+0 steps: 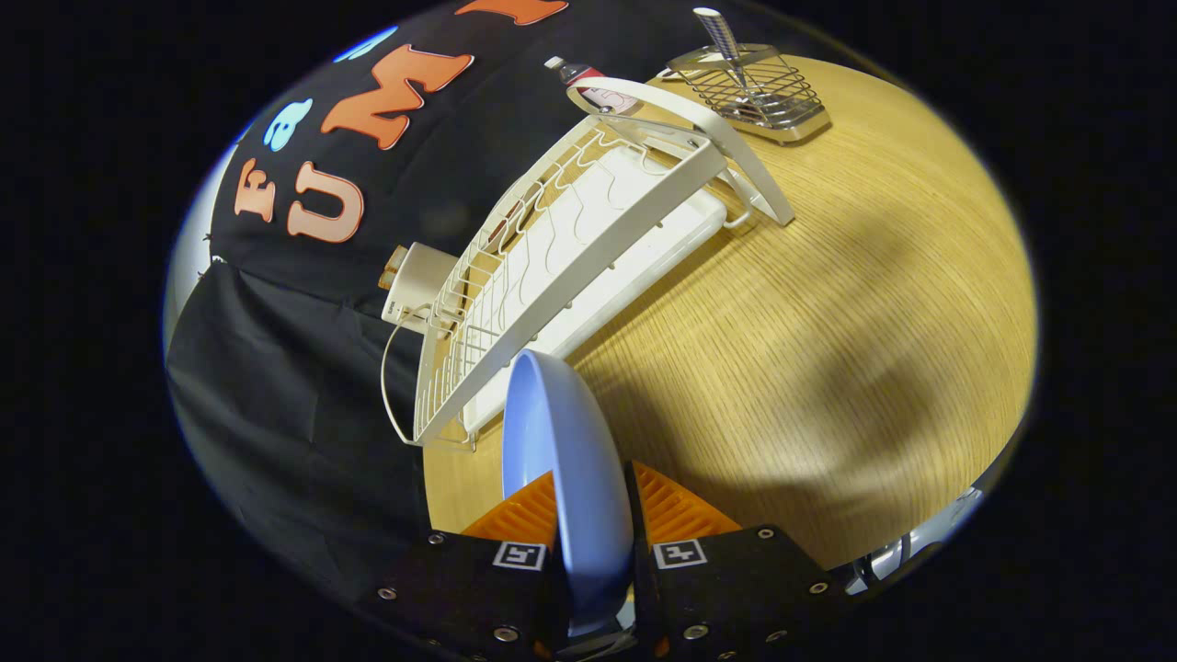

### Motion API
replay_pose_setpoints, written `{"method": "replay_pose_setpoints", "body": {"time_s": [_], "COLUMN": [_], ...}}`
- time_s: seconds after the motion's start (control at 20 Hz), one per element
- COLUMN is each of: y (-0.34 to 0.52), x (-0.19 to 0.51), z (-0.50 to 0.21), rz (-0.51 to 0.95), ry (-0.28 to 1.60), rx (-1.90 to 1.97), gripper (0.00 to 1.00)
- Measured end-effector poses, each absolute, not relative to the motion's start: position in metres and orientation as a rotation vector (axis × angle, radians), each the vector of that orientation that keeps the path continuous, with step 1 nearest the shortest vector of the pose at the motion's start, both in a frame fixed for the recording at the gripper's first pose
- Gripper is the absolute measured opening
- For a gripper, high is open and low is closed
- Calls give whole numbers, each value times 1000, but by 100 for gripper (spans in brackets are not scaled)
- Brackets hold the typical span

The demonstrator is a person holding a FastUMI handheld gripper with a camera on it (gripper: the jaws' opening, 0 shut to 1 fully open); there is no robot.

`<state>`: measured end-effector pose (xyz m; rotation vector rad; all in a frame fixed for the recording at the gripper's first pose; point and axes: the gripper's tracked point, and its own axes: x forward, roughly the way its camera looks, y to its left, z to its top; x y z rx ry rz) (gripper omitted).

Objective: Take the plate from the dish rack, then take the spoon from the basket and place it into the plate.

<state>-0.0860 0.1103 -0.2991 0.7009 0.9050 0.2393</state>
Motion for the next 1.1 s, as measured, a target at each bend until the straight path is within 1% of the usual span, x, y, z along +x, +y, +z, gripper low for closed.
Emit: {"method": "replay_pose_setpoints", "body": {"time_s": [0.05, 0.2, 0.25, 0.3, 0.35, 0.5, 0.55, 0.6, 0.65, 0.7, 0.75, 0.8, 0.85, 0.95, 1.1], "y": [108, 95, 89, 81, 72, 55, 47, 37, 27, 16, 6, -5, -14, -35, -64], "x": [-85, -79, -78, -76, -75, -66, -63, -59, -53, -49, -43, -39, -32, -22, -10], "z": [-298, -301, -303, -304, -303, -288, -284, -280, -276, -271, -266, -260, -254, -243, -224], "rz": [236, 199, 186, 170, 154, 140, 128, 115, 102, 87, 73, 61, 51, 31, -11], "ry": [906, 907, 908, 907, 902, 864, 847, 830, 817, 801, 783, 763, 744, 716, 663], "rx": [696, 642, 609, 583, 561, 559, 544, 522, 497, 474, 452, 431, 409, 359, 293], "gripper": [30, 32, 35, 36, 39, 45, 53, 58, 68, 73, 81, 84, 91, 97, 99]}}
